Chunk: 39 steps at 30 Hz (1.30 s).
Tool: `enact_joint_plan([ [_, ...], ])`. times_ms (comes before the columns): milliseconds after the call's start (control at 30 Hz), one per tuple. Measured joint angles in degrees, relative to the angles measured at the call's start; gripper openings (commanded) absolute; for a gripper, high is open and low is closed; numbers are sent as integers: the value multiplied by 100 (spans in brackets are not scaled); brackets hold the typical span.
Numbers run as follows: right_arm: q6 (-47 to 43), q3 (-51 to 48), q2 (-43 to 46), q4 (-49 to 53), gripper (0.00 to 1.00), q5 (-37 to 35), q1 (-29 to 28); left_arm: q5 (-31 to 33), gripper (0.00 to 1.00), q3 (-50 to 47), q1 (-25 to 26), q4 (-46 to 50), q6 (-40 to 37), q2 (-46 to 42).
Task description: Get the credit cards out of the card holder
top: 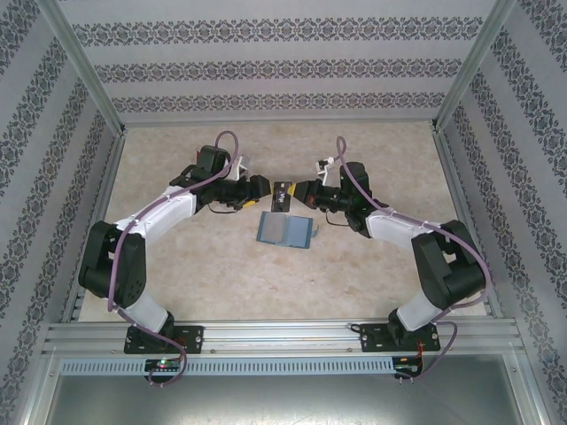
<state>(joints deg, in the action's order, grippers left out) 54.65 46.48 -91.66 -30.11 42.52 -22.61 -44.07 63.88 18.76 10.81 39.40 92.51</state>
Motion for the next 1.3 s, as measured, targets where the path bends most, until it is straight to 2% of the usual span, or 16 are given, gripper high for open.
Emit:
enact_joint_plan([
  [333,717,144,-317,-839,0,485,114,-905,43,-308,-28,-1434,721,0],
  [767,975,146,-407,-1211,0,533,195,-1137,4,-468,-164,-2052,1145,0],
  [833,975,146,-435,-1204,6,542,212,-1141,0,-492,-164,-2083,1161,-2],
  [933,966,149,-442,-1128,21,553,212,-1141,0,-518,-164,-2090,1169,-2],
  [1033,968,155,-442,-935,44,531,212,-1123,0,-520,-162,-2085,1161,-68],
  [1133,927,157,-442,-719,62,466,216,-999,0,-527,-164,-1996,1073,-201],
  [1300,551,146,-389,2,78,214,227,-431,0,-525,-179,-1220,675,-577],
])
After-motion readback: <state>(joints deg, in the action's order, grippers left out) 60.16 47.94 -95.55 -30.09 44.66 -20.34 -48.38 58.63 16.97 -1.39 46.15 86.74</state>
